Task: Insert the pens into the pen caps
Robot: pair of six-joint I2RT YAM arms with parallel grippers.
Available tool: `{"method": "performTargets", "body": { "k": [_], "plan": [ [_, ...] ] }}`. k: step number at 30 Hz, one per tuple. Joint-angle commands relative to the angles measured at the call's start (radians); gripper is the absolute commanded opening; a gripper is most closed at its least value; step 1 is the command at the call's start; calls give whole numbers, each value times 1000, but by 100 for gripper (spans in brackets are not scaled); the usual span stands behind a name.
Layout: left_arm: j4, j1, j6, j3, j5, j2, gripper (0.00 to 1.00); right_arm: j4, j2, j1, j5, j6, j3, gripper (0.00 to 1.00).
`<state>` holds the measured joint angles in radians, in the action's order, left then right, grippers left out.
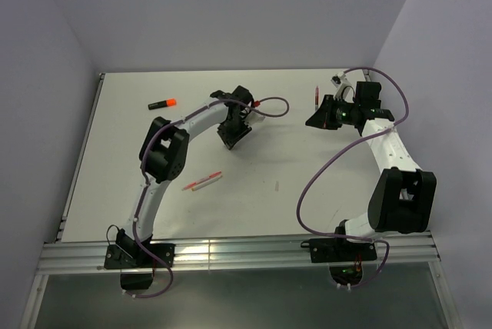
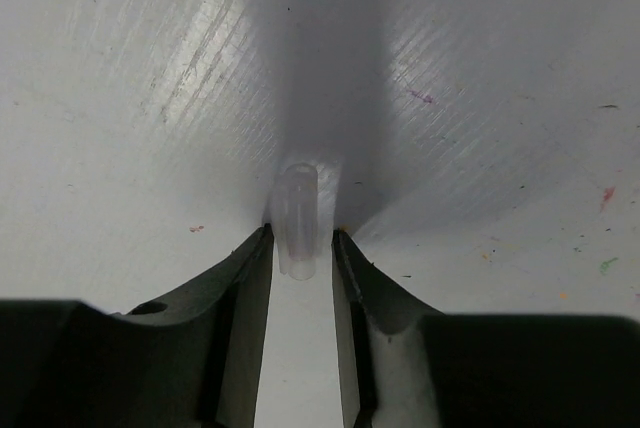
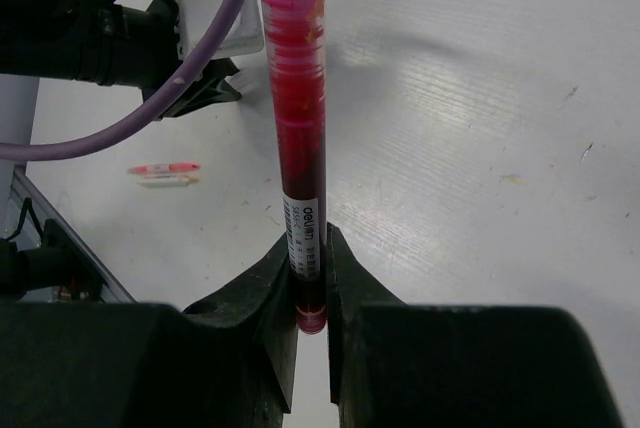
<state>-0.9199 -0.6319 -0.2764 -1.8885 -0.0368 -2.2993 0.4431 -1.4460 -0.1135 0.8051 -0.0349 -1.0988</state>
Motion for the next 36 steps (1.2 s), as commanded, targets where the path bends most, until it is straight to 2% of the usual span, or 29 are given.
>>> {"method": "performTargets", "body": {
  "k": [1, 5, 8, 11, 16, 18, 21, 22, 23, 27, 28, 29, 30, 31, 32, 33, 34, 35, 36],
  "plan": [
    [-167, 3, -9, -36, 12, -155, 34, -7, 36, 9, 13, 13, -19, 0],
    [-186, -5, -15, -93, 21, -207, 29, -4, 36, 11, 13, 16, -22, 0],
    [-175, -9, 0, -98, 22, -216, 20, -1, 33, 14, 20, 24, -35, 0],
    [-139, -9, 16, -73, -5, -175, 1, 28, 26, 15, 28, 90, -73, 0],
    [12, 21, 60, -70, -46, 16, 0, 54, 12, 23, 65, 136, -151, 0],
    [65, 64, 98, -105, -158, 131, 0, 49, 10, 38, 113, 101, -170, 0],
    [228, 156, 247, -101, -320, 292, 0, -1, 32, 103, 141, 51, -156, 0],
    [354, 178, 366, -59, -340, 332, 0, -16, 38, 156, 143, 43, -144, 0],
    [419, 217, 412, -26, -365, 413, 0, -41, 41, 181, 144, 40, -124, 0],
    [793, 311, 652, 176, -616, 558, 0, -58, 32, 296, 157, 62, -121, 0],
    [858, 330, 762, 199, -664, 573, 0, -57, 29, 314, 169, 63, -131, 0],
    [1021, 360, 823, 222, -713, 587, 0, -58, 26, 331, 181, 59, -136, 0],
    [1111, 374, 895, 248, -769, 593, 0, -61, 22, 356, 192, 55, -142, 0],
    [1239, 389, 1077, 314, -876, 594, 0, -58, 22, 366, 212, 53, -151, 0],
    [1354, 408, 1180, 345, -905, 586, 0, -57, 19, 376, 220, 52, -157, 0],
    [1544, 414, 1271, 392, -923, 581, 0, -53, 19, 394, 224, 52, -161, 0],
    [1566, 416, 1336, 400, -917, 587, 0, -50, 18, 403, 232, 53, -170, 0],
    [1572, 408, 1327, 410, -908, 600, 0, -37, 13, 413, 241, 61, -177, 0],
    [1665, 402, 1327, 451, -904, 613, 0, -31, 9, 428, 244, 64, -184, 0]
  ]
}}
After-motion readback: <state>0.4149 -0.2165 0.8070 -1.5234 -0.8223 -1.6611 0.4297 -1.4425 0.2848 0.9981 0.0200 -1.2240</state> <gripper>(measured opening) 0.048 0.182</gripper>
